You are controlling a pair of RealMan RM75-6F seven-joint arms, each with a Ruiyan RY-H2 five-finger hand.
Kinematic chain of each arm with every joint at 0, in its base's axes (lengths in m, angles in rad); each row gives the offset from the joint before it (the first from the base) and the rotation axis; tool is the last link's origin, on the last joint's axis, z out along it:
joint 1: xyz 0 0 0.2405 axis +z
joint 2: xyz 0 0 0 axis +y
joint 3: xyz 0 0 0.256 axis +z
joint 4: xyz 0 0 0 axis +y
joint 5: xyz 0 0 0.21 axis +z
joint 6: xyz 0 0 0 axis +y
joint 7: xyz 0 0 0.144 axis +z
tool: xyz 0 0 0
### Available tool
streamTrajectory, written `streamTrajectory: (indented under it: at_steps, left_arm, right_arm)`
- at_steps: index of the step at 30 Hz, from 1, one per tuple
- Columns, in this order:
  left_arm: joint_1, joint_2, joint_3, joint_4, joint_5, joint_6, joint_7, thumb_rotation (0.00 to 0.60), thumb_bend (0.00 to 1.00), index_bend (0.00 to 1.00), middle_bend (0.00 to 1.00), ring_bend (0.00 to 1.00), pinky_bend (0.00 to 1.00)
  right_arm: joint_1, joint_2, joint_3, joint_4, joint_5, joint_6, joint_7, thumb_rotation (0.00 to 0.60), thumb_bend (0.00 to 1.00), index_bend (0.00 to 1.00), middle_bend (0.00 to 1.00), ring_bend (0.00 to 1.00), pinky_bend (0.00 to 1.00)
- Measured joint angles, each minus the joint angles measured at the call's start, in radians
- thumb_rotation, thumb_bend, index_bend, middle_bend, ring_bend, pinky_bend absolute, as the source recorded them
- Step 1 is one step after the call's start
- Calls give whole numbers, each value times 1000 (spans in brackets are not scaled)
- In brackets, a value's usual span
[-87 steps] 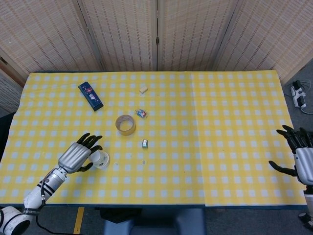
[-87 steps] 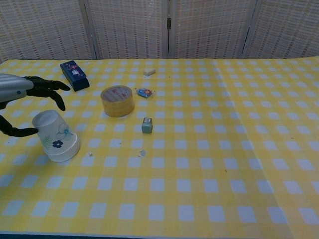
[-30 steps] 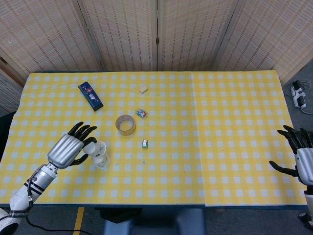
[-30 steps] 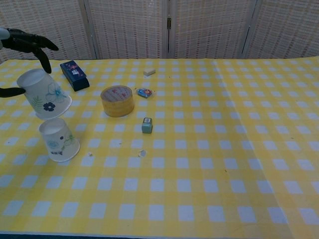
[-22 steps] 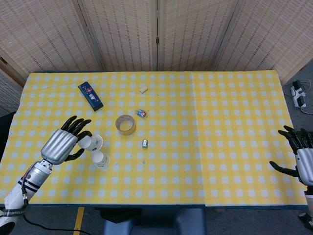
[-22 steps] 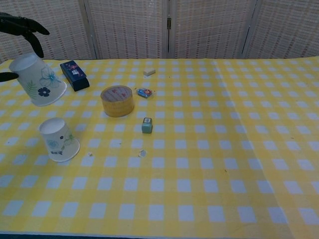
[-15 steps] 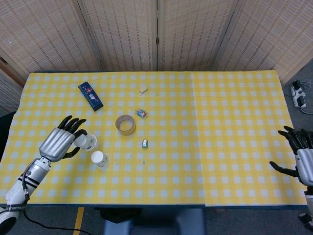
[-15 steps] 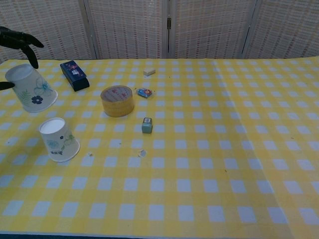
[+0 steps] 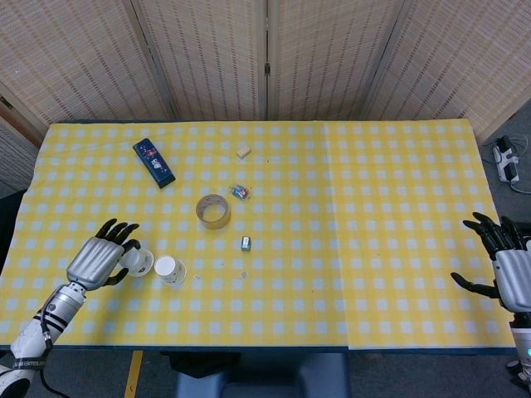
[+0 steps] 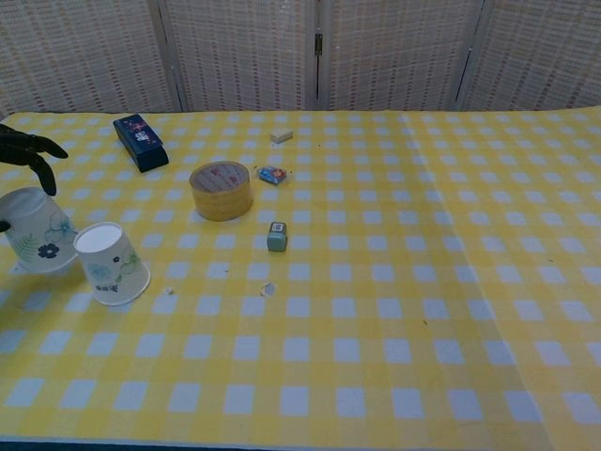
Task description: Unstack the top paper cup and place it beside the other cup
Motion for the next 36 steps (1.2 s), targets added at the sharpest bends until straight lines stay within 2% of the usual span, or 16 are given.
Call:
streamTrajectory:
  at_steps: [13, 20, 24, 27, 32, 36]
  left_arm:
    - [4, -72, 13, 55, 14, -11, 10, 600, 426, 377, 125, 115, 11]
    - [4, -81, 14, 61, 13, -14, 20, 600, 425, 299, 125, 111, 8]
    - [4, -77, 15, 53, 5, -21, 29, 600, 425, 212, 126, 104, 6]
    - [6, -67, 15, 41, 1, -19, 30, 600, 425, 200, 126, 99, 4]
    - [24, -48, 2, 22, -4, 26, 10, 600, 425, 183, 125, 101, 4]
    - [57, -44, -21, 27, -17, 106, -26, 600, 426, 179, 125, 104, 5]
  right_arm:
    - [-8, 1, -3, -3, 6, 7, -3, 600, 172, 201, 123, 174, 42]
    - [-7, -1, -2, 1, 8, 4, -2, 600, 171, 202, 123, 174, 42]
    - [-8, -2, -1, 3, 8, 7, -2, 600, 172, 201, 123, 174, 42]
    - [-9, -3, -2, 5, 9, 7, 1, 600, 172, 201, 123, 173, 42]
    - [-11, -4, -3, 9, 11, 6, 5, 600, 171, 201, 122, 173, 42]
    - [-10, -7, -5, 16, 13, -1, 10, 600, 171, 201, 123, 171, 42]
